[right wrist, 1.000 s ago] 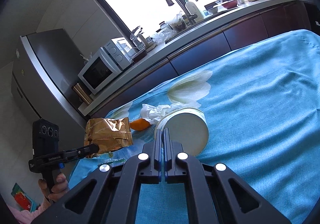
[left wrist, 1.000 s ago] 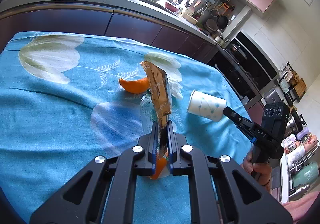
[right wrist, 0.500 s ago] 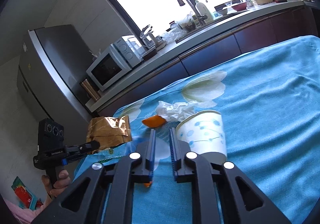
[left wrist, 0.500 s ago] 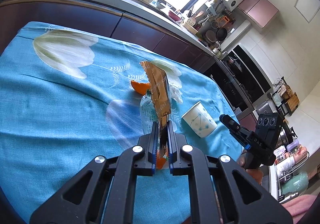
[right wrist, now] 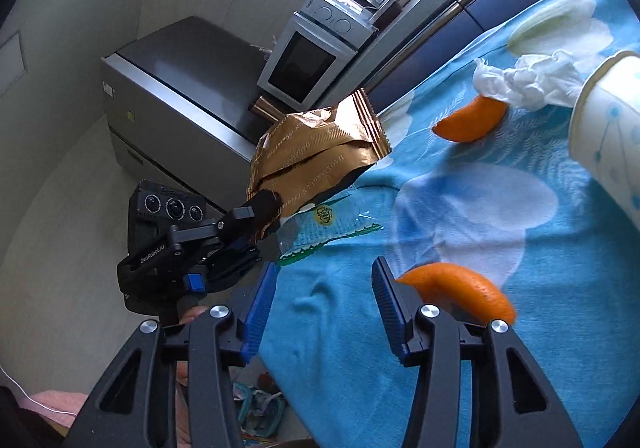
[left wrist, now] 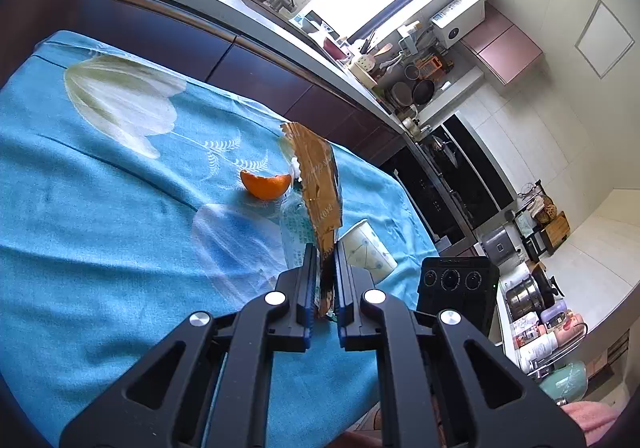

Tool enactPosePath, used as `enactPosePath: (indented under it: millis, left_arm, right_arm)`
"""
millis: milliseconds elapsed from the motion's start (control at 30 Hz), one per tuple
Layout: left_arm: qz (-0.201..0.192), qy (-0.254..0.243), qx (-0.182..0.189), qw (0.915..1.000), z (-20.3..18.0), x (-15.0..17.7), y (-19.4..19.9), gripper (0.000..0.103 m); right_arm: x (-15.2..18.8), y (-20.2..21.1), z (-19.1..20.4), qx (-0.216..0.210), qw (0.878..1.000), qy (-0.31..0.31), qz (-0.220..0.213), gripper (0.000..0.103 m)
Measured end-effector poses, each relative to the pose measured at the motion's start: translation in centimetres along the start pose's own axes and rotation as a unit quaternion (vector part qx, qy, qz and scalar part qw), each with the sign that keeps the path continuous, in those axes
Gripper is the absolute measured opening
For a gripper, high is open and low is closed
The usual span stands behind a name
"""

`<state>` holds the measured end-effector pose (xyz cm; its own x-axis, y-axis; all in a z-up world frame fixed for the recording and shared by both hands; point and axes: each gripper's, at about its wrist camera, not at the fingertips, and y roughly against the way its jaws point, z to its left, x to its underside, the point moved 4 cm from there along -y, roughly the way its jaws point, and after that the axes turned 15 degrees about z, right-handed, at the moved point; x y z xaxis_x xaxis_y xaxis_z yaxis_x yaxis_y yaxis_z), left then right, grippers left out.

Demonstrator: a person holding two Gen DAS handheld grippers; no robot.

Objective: Collect trash
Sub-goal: 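Grasp the green-printed snack wrapper with the right tool while the left tool lifts the gold wrapper, then carry the gold and green wrappers to the teal bin and release both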

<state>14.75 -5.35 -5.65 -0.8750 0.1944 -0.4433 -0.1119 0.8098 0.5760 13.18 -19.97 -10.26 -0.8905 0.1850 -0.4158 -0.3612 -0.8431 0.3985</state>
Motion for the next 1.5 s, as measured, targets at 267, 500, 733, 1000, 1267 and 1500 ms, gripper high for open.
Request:
enactPosePath:
  millis: [267,500,733,1000,1267,1500]
  left_arm:
    - [0.002,0.012,0.036,0.9993,0.5,0.8,0.5,0.009]
    - [-0.005,0.023,0.021,0.9995,1.7,1.4,1.3,0.009]
    - [-0.037,0.051,0.005,0.998,4.1,2.0,3.9,0.007]
    - [-0.071,0.075,-0.026,0.9943,6.9,3.5,8.2,0.006]
    - [-0.103,0.084,-0.102,0.9858,8.9,6.3,14.3,0.006]
    - [-0.136,0.104,-0.157,0.9726,10.8,9.2,19.6,0.006]
  right_arm:
    - [-0.5,-1.7,-0.4,-0.079,0.996,-0.04,0.005,0.039]
    - [-0.7,-1.8,0.0,-0.079,0.996,-0.031,-0.007,0.007]
    - [-0.7,-2.1,0.4,-0.001,1.0,-0.004,0.009,0.004]
    - [-1.0,-4.3,1.2,0.028,0.999,0.011,0.032,0.004]
    - [-1.7,-8.6,4.1,0.037,0.995,0.053,0.072,0.004]
    - [-2.9,-14.0,6.5,0.035,0.988,0.093,0.116,0.004]
